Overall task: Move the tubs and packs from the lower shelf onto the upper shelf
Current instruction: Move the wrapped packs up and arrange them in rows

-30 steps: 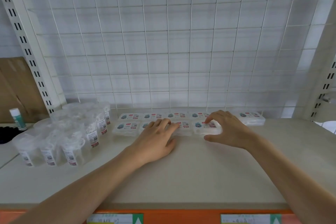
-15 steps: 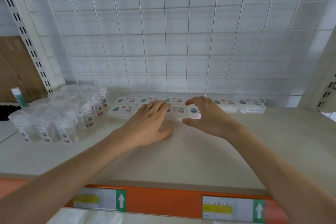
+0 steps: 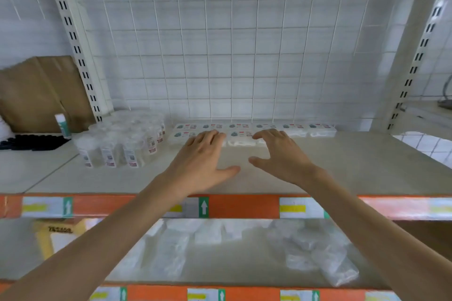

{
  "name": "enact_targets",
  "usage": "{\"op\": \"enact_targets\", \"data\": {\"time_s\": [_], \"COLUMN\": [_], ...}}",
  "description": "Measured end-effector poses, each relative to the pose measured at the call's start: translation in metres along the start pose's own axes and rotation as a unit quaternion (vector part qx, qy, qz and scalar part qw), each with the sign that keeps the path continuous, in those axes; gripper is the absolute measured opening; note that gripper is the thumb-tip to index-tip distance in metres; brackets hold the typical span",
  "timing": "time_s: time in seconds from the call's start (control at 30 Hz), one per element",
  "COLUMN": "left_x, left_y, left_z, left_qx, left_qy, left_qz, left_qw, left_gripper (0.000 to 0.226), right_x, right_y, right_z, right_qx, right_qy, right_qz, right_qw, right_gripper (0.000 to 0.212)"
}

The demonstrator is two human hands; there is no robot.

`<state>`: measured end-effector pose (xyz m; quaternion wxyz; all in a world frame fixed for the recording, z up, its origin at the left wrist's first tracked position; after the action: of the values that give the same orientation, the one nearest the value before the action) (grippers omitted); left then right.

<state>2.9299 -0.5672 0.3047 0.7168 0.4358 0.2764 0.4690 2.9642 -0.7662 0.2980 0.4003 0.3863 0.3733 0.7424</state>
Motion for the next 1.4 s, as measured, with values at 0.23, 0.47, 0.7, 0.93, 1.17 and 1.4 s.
{"op": "enact_targets", "data": {"time_s": [0.23,0.47,0.7,0.93,1.17,1.4], "left_x": [-0.015,-0.029,-0.049,-0.064,-0.103,-0.154], "left_y": [0.027,0.038,0.010,-0.064,-0.155,-0.242], "left_z": [-0.075,-0.139,-0.185,-0.200,-0.179,-0.120], "left_qx": [-0.003,-0.005,0.004,0.087,0.148,0.148], "left_qy": [-0.016,-0.042,-0.057,-0.070,-0.061,-0.059], "left_qz": [-0.027,-0.050,-0.062,-0.063,-0.093,-0.123], "left_qw": [1.000,0.998,0.996,0.992,0.983,0.980], "left_gripper": [0.076,0.074,0.073,0.066,0.060,0.053], "right_x": [0.042,0.065,0.052,0.003,-0.071,-0.153], "right_y": [0.022,0.025,0.002,-0.060,-0.116,-0.138], "right_z": [-0.079,-0.157,-0.208,-0.238,-0.249,-0.233], "right_qx": [-0.019,-0.052,-0.096,-0.031,0.058,0.029], "right_qy": [-0.012,-0.013,-0.017,-0.072,-0.147,-0.185], "right_qz": [-0.012,0.001,0.033,0.041,-0.008,-0.027], "right_qw": [1.000,0.999,0.995,0.996,0.987,0.982], "right_gripper": [0.058,0.049,0.035,0.033,0.043,0.049]}}
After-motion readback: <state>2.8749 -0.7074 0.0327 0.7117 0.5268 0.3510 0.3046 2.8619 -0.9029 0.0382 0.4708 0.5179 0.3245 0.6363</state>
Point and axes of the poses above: each hand's wrist, its own z-axis towards the middle knuckle, its own y-axis out of the back of the hand, x = y × z, the point moved 1 cm from there along z, towards the middle knuckle, and after that the axes turned 5 degrees about -x, right-handed, at the moved point
